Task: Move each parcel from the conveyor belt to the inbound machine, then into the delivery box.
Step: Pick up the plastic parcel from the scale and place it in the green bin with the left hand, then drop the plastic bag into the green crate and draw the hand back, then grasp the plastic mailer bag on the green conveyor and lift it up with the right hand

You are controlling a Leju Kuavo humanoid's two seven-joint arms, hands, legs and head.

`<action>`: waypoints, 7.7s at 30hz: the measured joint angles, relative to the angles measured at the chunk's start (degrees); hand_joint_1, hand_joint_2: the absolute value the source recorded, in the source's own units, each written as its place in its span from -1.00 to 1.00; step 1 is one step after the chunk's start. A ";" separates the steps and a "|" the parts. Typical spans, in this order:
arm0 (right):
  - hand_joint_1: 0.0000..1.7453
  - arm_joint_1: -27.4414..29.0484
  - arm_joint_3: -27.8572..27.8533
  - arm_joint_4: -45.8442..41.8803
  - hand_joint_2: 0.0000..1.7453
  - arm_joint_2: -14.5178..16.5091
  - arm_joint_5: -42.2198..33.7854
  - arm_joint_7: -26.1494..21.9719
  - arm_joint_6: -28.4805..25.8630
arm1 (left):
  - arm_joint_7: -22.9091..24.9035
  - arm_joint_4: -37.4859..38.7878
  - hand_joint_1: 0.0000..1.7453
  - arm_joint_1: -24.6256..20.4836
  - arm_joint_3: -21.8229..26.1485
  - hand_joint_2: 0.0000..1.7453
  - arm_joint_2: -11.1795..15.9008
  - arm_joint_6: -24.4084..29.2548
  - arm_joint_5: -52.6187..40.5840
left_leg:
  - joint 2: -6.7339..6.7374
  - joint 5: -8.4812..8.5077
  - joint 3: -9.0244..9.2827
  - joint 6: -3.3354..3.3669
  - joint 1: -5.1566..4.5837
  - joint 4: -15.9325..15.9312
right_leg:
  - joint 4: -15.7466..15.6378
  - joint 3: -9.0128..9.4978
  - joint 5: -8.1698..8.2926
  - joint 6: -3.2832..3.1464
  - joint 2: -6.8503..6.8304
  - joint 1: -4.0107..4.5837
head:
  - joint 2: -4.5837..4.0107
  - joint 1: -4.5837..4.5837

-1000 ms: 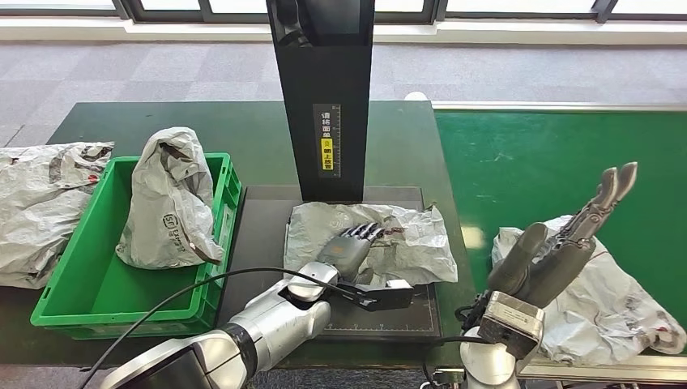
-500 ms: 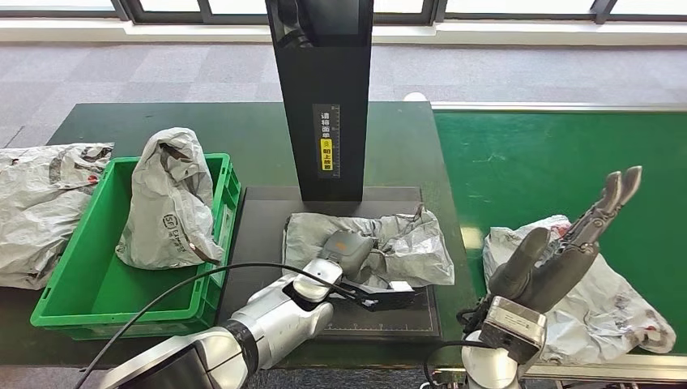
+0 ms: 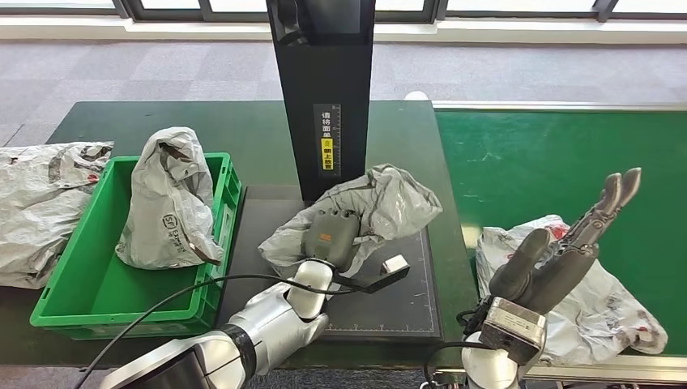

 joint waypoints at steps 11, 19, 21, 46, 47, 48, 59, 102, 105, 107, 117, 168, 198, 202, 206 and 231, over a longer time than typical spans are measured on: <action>-1.00 -0.02 0.00 0.02 -1.00 0.00 -0.38 0.00 0.07 | 0.98 -19.53 1.00 4.91 12.19 1.00 4.27 3.56 -23.81 | -0.06 -0.01 -0.15 0.01 0.00 0.00 | 0.00 -0.14 -0.01 0.01 -0.09 0.00 | 0.00 0.01; -1.00 -0.03 0.00 0.05 -1.00 0.00 -1.04 0.00 0.07 | 2.45 -33.53 1.00 7.53 15.85 1.00 8.02 3.56 -23.84 | -0.16 0.04 -0.19 -0.02 0.01 -0.01 | 0.02 -0.12 -0.01 0.00 -0.19 0.02 | 0.00 0.02; -1.00 -0.03 0.00 0.06 -1.00 0.00 -1.04 0.00 0.07 | 2.52 -35.22 1.00 7.74 16.17 1.00 8.54 3.56 -23.84 | -0.17 0.04 -0.20 -0.02 0.01 -0.01 | 0.02 -0.12 -0.01 0.01 -0.19 0.01 | 0.00 0.02; -1.00 0.60 -0.37 0.04 -1.00 -0.02 -3.19 0.02 -0.02 | -21.33 -71.88 1.00 21.99 51.19 1.00 8.94 3.56 -23.84 | -0.07 0.03 -0.21 -0.03 0.05 -0.01 | 0.01 -0.23 -0.04 -0.03 -0.10 0.05 | 0.00 0.02; -1.00 0.75 -0.37 0.04 -1.00 -0.03 -3.37 0.02 -0.02 | -22.67 -72.47 1.00 22.33 52.72 1.00 8.15 3.56 -23.84 | -0.07 0.03 -0.21 -0.03 0.05 -0.01 | 0.01 -0.22 -0.04 -0.03 -0.10 0.05 | 0.00 0.02; -1.00 0.95 -0.37 0.04 -1.00 -0.06 -3.55 0.01 -0.02 | -24.25 -72.86 1.00 22.62 54.27 1.00 7.40 3.56 -23.82 | -0.07 0.03 -0.21 -0.03 0.05 -0.01 | 0.01 -0.22 -0.04 -0.03 -0.11 0.05 | 0.00 0.02; -1.00 2.07 -0.38 0.04 -1.00 -0.15 -4.14 0.01 -0.02 | -30.86 -71.93 1.00 23.30 66.25 1.00 1.90 3.54 -23.54 | -0.06 0.03 -0.20 -0.04 0.04 -0.01 | 0.00 -0.24 -0.04 -0.03 -0.11 0.05 | 0.00 0.01; -1.00 4.68 -0.39 0.76 -1.00 -0.48 -5.82 0.02 0.00 | -23.17 -51.32 0.93 21.02 83.07 1.00 5.62 3.56 -22.82 | -0.02 0.04 -0.26 -0.06 0.07 -0.02 | 0.01 -0.28 -0.01 -0.13 -0.07 0.08 | 0.00 0.02; -1.00 4.82 -0.39 0.79 -1.00 -0.48 -5.27 0.01 -0.01 | -27.50 -54.56 -0.57 21.26 86.60 1.00 4.24 3.56 -21.56 | -0.01 0.04 -0.26 -0.06 0.07 -0.02 | 0.01 -0.28 -0.01 -0.13 -0.07 0.08 | 0.00 0.02; -1.00 4.90 -0.39 0.79 -1.00 -0.48 -5.16 0.01 -0.01 | -30.31 -56.84 -1.00 21.28 88.91 1.00 3.31 3.56 -20.04 | 0.00 0.04 -0.26 -0.06 0.07 -0.02 | 0.01 -0.28 -0.01 -0.13 -0.07 0.08 | 0.00 0.02; -1.00 4.90 -0.39 1.32 -1.00 -0.46 -5.24 0.02 0.38 | -37.04 -64.02 -1.00 21.40 95.16 -1.00 1.23 3.56 -12.38 | -0.03 0.04 -0.26 -0.06 0.08 -0.02 | 0.02 -0.26 -0.01 -0.13 -0.10 0.09 | 0.00 0.01; -1.00 -11.74 -48.04 31.41 -1.00 2.77 50.04 18.50 0.04 | -65.76 -64.82 -1.00 28.97 58.55 1.00 2.76 -45.57 47.66 | -0.63 0.21 -0.57 0.14 0.01 0.06 | -0.07 -0.30 0.10 0.06 -0.60 0.03 | 0.00 0.03; -0.50 -18.71 -49.29 63.45 1.00 -4.90 43.28 34.91 9.91 | -66.95 -64.36 -1.00 29.23 55.82 1.00 2.80 -58.12 48.06 | -0.50 0.23 -0.54 0.15 0.01 0.07 | -0.07 -0.31 0.12 0.08 -0.48 0.02 | 0.00 0.04; 1.00 -19.19 -49.29 64.65 1.00 -5.39 44.74 38.91 12.29 | -66.56 -64.46 -1.00 29.22 55.80 1.00 2.80 -58.18 47.33 | -0.49 0.23 -0.51 0.15 0.01 0.07 | -0.07 -0.28 0.12 0.08 -0.47 0.02 | 0.00 0.04; 1.00 -19.68 -49.29 65.70 1.00 -5.81 45.41 40.19 13.23 | -66.24 -64.77 -1.00 29.24 55.76 1.00 2.80 -58.23 47.07 | -0.50 0.23 -0.47 0.16 0.01 0.07 | -0.08 -0.22 0.12 0.08 -0.49 0.02 | 0.00 0.04; 1.00 -19.39 -49.18 65.26 1.00 -6.07 33.92 26.44 11.56 | -66.41 -65.03 -1.00 29.25 55.59 -0.50 2.80 -58.27 46.04 | -0.49 0.23 -0.43 0.16 0.03 0.10 | -0.09 -0.17 0.15 0.12 -0.46 0.05 | 0.00 0.04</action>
